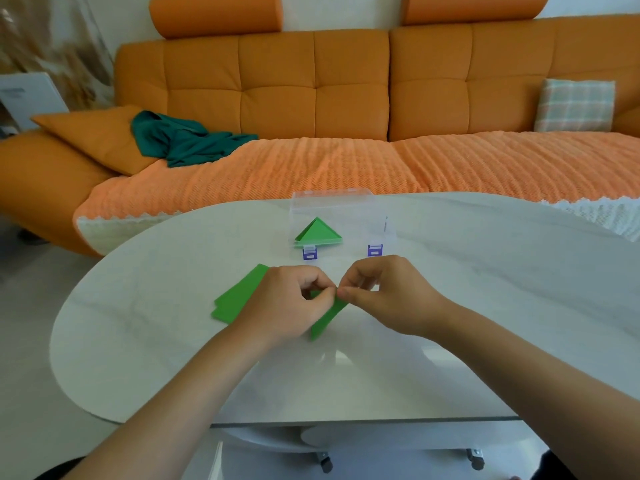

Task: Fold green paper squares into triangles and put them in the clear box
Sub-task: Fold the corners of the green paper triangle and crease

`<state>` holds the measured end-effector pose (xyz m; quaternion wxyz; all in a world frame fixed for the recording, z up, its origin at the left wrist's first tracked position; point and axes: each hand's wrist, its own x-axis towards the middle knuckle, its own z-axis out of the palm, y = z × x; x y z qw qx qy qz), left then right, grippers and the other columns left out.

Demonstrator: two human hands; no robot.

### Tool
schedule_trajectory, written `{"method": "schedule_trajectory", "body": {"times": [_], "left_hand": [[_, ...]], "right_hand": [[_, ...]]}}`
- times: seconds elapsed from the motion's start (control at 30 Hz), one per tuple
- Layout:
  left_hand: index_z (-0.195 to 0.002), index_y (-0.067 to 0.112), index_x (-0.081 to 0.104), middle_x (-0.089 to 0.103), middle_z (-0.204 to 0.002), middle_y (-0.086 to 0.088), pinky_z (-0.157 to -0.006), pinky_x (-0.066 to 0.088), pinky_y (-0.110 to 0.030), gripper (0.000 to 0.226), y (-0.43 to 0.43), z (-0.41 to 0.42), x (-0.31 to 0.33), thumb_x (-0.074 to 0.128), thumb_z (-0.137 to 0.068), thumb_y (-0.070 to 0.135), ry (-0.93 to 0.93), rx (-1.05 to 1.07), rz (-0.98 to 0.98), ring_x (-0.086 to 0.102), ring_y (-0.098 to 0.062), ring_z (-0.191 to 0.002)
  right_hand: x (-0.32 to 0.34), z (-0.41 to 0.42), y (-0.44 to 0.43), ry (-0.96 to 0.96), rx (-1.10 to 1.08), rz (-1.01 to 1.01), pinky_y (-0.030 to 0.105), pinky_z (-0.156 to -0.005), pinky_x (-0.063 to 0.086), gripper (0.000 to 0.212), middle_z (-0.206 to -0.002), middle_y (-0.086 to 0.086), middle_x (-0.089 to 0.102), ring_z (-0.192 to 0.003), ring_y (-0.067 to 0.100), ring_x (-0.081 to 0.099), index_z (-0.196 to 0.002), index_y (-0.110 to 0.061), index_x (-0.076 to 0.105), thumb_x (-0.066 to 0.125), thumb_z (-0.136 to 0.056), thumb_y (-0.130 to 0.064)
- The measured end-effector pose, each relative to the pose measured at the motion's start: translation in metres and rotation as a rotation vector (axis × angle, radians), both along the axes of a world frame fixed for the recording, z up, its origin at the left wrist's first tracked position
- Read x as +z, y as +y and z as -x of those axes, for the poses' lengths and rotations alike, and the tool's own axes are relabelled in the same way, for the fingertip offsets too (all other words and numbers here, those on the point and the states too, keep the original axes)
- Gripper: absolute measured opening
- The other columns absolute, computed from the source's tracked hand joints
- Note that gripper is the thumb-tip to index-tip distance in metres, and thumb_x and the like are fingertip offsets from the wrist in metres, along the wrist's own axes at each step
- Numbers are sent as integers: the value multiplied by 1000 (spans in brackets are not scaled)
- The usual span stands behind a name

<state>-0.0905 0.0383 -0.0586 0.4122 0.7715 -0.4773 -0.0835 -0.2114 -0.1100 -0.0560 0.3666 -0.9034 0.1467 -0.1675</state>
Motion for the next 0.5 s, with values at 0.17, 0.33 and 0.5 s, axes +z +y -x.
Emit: {"method": "schedule_trajectory", "body": {"times": [0.17,0.33,0.5], "left_hand": [[-67,17,73,72,-64,6,-68,58,-32,16,1,-10,7,68,-82,13,162,29,-88,69,-13,-63],[-69,13,75,76,-71,1,-79,61,-44,19,6,-30,7,66,-85,8,246,93,-70,75,-19,-74],[-91,14,76,78,-87,-1,-79,61,-36,12,1,-15,2,64,-93,14,481,142,146,74,-19,-89]], "right_hand": [[4,0,-5,17,-46,-36,23,-68,52,17,-71,-16,69,-69,1,61,-70,-35,71,72,-86,-29],[7,1,-15,-10,-154,-135,25,-63,49,19,-63,-12,65,-62,8,58,-68,-29,70,72,-87,-23],[10,4,-17,-63,-171,-321,15,-57,44,14,-65,-6,66,-62,7,57,-75,-20,72,70,-89,-18]]}}
